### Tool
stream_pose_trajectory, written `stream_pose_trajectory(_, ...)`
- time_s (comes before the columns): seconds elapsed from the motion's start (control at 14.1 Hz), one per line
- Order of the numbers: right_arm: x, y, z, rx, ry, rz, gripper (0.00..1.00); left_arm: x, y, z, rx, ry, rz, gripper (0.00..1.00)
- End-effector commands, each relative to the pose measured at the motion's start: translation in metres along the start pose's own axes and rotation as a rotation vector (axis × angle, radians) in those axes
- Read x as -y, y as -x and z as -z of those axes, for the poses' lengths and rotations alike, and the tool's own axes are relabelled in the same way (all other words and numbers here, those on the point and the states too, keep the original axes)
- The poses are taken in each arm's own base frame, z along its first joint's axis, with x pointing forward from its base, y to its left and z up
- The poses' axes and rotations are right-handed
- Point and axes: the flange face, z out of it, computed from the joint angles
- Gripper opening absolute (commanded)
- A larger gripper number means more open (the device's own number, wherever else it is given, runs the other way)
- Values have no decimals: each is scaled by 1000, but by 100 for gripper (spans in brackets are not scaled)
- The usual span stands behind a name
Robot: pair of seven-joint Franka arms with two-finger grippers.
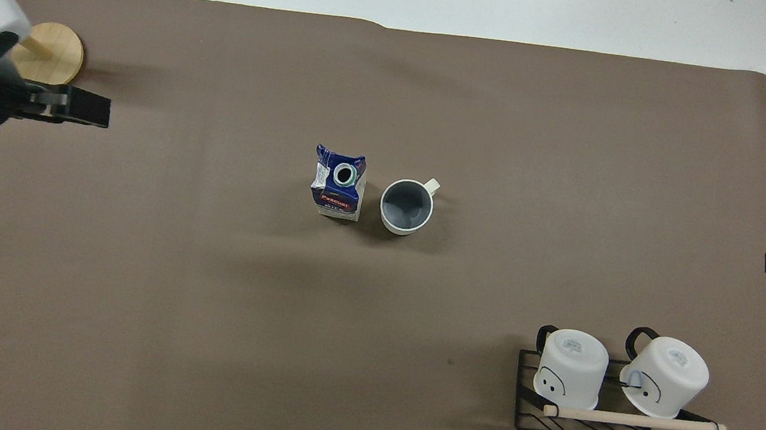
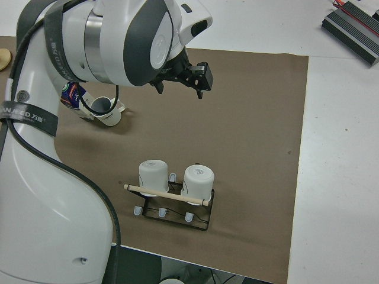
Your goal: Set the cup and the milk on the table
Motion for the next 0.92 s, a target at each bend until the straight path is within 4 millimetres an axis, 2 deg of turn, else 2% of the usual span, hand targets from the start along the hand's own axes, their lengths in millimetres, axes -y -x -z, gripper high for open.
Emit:
stream_pose_trajectory(0.0, 7, 7, -1, -7, 8, -8, 100, 41, -1, 25, 26, -14, -16, 100)
stream_pose_trajectory(0.14, 7, 7, -2, -5, 8, -8, 100, 67, 3, 33, 49, -12, -40, 100)
stream_pose_trajectory(0.21, 7, 7, -2, -5, 7, -8, 100, 73, 5, 40, 56, -14, -33, 100)
stream_pose_trajectory(0.43, 7, 7, -2, -5, 7, -13, 100, 74, 17, 48, 107, -1, -27, 100)
stream_pose_trajectory(0.5, 6, 7, -2, -7, 7, -13, 100, 73, 26, 58, 98, 0, -29, 100)
stream_pose_trajectory(0.57, 6, 6, -1, -10, 9, -10, 100, 71, 32, 56, 115, 1, -24, 100)
stream_pose_trajectory(0.85, 5, 6, 0, -12, 1, -12, 100, 71, 34, 56, 116, 1, -21, 100)
